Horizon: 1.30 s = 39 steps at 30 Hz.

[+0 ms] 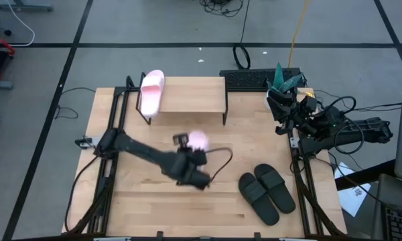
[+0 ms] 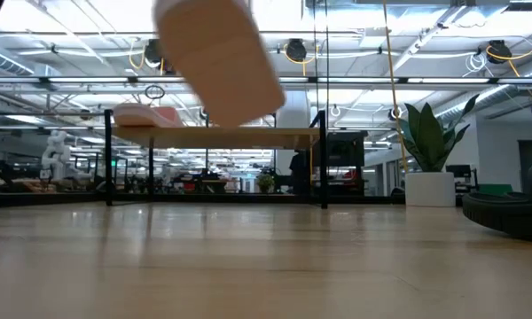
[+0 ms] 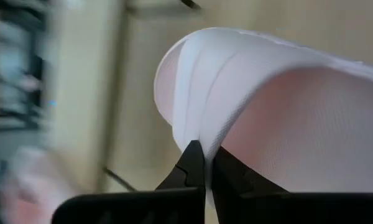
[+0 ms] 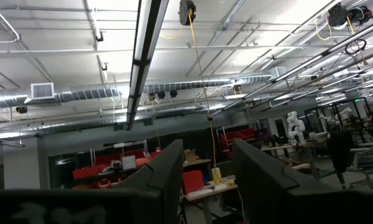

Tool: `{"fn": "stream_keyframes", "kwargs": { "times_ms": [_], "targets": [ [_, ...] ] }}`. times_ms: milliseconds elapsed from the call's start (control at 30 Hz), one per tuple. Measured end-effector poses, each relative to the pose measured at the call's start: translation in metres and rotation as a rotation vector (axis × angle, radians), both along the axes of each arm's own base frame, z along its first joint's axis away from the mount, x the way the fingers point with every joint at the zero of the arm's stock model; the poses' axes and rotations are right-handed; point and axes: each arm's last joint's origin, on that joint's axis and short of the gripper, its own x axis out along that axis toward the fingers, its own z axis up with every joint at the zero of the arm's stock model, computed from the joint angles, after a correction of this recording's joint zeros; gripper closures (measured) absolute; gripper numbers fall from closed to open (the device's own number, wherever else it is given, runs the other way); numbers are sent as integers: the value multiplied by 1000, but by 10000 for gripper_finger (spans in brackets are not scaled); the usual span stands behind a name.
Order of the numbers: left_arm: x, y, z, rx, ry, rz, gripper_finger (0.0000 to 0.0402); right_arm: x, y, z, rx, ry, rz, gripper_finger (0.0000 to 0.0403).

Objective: Pick and place slides into the shelf
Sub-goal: Put the pink slipper on the shelf

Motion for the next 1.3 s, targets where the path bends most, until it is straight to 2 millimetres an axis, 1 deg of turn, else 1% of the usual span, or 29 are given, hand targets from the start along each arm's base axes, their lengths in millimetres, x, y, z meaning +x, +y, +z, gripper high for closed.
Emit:
{"fn": "stream_keyframes", "kwargs": {
  "times_ms": [67,167,267,333,433,500,567,700,867,967,1067,1133,1300],
  "targets": [
    [2,17,23,80,-30,-42,401,0,0,0,0,0,0,273],
    [0,43,60,217,-80,-69,401,0,0,0,0,0,0,273],
    [-8,69,98,337,-120,-55,401,0,0,0,0,0,0,273],
    [-16,88,118,392,-133,-29,401,0,0,0,0,0,0,273],
    [-27,115,138,442,-117,16,401,0,0,0,1,-3,0,273],
    [-33,133,145,454,-97,50,401,0,0,0,2,-4,-4,273],
    [-37,151,148,458,-69,82,401,-1,0,1,5,-9,-13,273],
    [-41,186,148,457,3,140,401,-2,-2,1,35,-18,-61,273],
    [-45,228,138,332,19,215,402,-2,-3,1,55,-17,-95,273],
    [-45,246,134,332,50,251,402,-2,-3,1,48,-13,-100,273],
    [-42,260,125,323,97,264,402,-1,-3,0,41,-4,-105,273],
    [-37,266,118,311,131,256,402,0,-3,0,38,1,-107,273],
    [-21,271,98,288,214,210,402,2,-3,-1,21,17,-118,273]
  ]
}}
